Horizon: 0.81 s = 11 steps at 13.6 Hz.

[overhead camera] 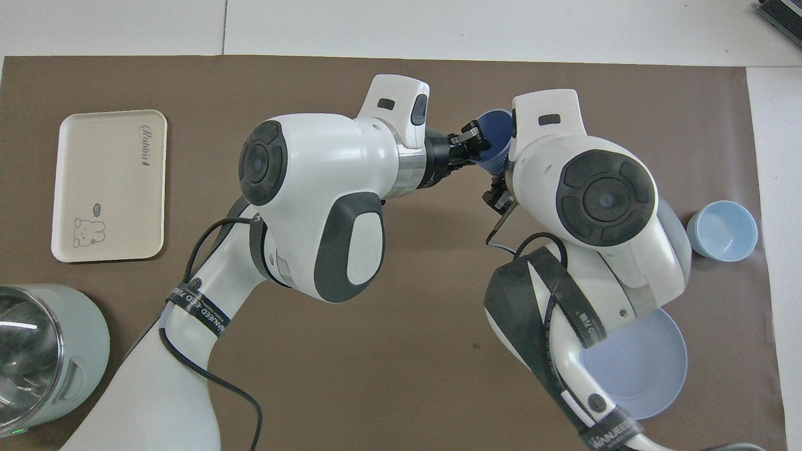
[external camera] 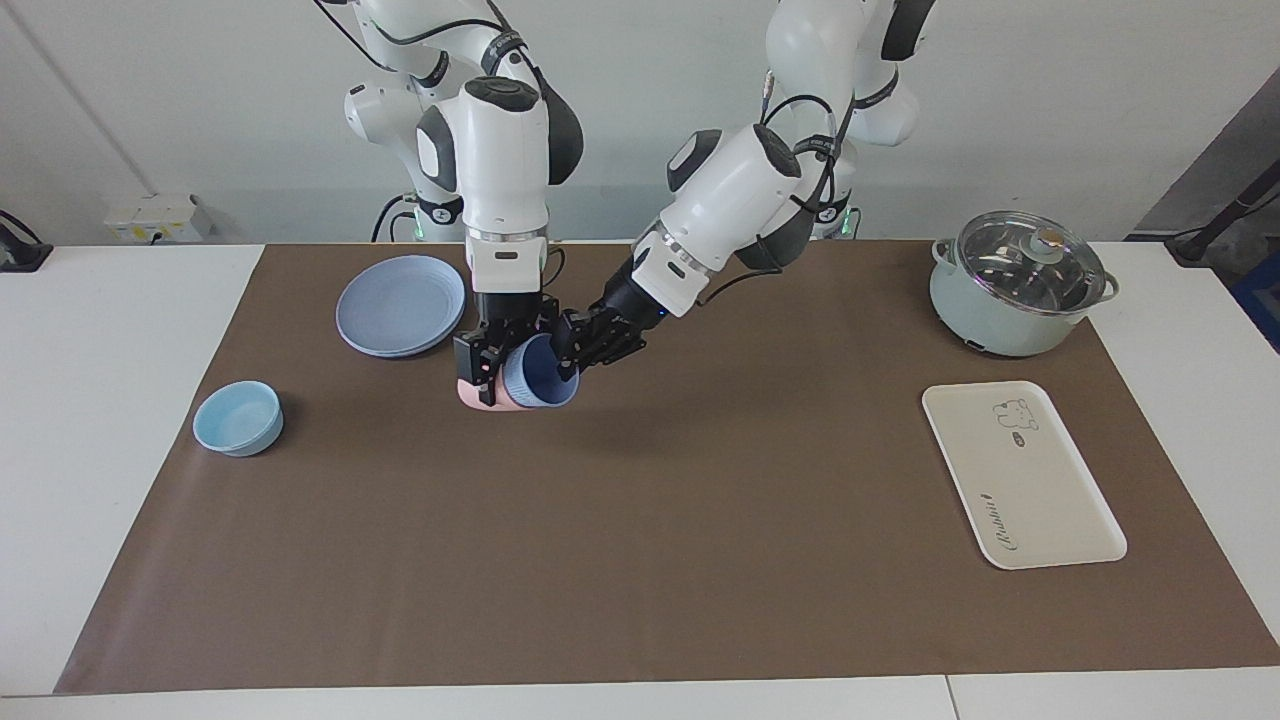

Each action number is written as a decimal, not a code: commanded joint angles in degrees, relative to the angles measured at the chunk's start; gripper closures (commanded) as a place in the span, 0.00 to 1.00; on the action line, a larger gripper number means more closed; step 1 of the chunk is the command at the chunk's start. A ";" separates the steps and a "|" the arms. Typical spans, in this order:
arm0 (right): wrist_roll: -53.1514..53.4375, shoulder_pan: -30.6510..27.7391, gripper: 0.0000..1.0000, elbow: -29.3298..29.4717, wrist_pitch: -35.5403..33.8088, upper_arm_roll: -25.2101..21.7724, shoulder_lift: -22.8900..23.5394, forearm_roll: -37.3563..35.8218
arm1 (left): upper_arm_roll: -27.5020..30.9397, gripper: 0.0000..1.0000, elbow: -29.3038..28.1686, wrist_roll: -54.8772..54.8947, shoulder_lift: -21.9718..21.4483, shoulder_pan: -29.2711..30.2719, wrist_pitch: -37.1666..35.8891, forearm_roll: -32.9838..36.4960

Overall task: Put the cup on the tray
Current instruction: 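Grasp the blue cup with the left gripper and pull it from the pink cup, then carry the blue cup onto the tray with the left gripper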

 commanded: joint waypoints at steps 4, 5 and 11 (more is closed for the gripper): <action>0.80 -0.45 1.00 0.55 -0.07 -0.06 0.18 -1.50 | -0.64 1.00 8.09 -0.55 0.20 7.40 -12.12 1.25; 0.80 -0.46 1.00 0.55 -0.07 -0.06 0.18 -1.50 | -0.46 1.00 9.14 -0.63 0.19 9.24 -14.93 1.33; 1.67 -4.48 1.00 -0.23 7.29 -0.15 1.05 1.03 | 0.25 1.00 10.73 4.09 -4.97 21.72 -30.48 11.33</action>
